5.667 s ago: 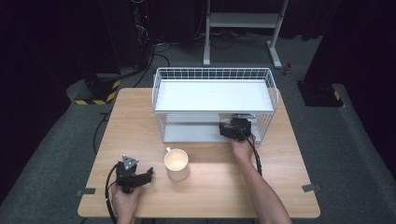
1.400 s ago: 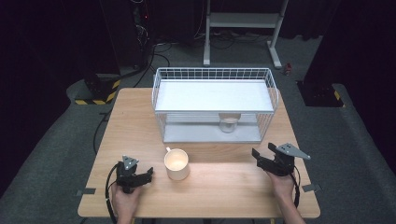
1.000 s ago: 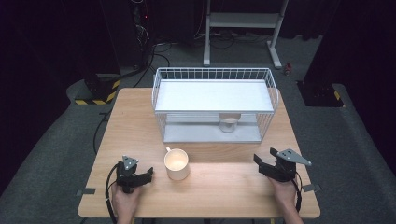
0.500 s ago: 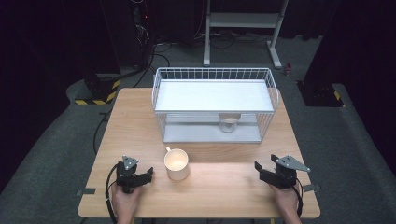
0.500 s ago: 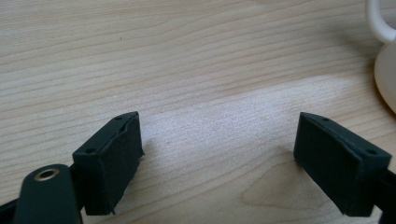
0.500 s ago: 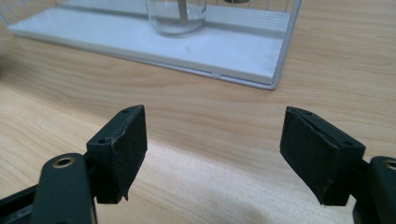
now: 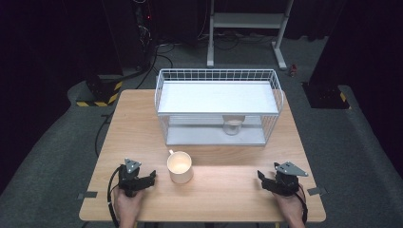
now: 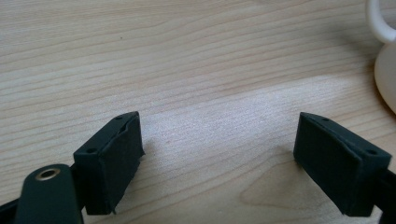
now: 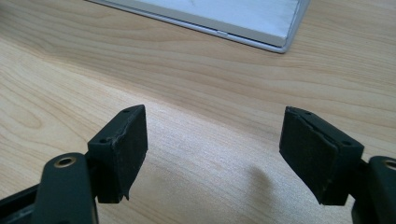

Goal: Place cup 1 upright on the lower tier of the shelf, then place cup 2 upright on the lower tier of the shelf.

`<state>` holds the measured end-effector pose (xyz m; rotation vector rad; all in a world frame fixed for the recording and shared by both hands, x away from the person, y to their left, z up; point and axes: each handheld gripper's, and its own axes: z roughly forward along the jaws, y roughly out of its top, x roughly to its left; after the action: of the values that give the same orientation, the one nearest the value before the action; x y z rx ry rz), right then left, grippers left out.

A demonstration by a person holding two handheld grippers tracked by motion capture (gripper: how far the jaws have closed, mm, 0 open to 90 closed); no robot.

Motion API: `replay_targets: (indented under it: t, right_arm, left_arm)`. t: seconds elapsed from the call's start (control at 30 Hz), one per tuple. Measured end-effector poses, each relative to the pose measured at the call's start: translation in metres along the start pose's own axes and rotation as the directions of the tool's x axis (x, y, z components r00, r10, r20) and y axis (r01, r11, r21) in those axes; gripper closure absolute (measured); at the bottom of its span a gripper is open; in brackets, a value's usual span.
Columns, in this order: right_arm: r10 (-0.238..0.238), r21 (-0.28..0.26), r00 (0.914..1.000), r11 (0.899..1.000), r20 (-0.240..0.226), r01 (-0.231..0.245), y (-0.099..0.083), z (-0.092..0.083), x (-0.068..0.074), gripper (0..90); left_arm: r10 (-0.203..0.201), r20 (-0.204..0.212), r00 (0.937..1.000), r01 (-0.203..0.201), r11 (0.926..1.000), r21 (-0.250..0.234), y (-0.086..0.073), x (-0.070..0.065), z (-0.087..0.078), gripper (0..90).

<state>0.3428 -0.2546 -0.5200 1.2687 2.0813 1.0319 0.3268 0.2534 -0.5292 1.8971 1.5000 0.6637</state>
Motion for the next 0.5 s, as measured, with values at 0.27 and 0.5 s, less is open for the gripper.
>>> replay_targets:
  t: [0.27, 0.5]
  right_arm:
    - [-0.024, 0.126, 0.9995, 0.992, -0.018, 0.027, 0.0019, 0.0082, 0.0011, 21.7]
    - [-0.013, 0.138, 0.9994, 0.99, -0.034, 0.017, 0.0019, 0.0088, 0.0007, 20.1]
  left_arm:
    - [-0.004, 0.001, 1.0, 0.004, 1.0, -0.001, 0.0, 0.0, 0.0001, 16.0]
    - [0.0, 0.014, 0.9999, 0.0, 0.9995, 0.032, 0.0029, -0.0015, -0.0016, 15.1]
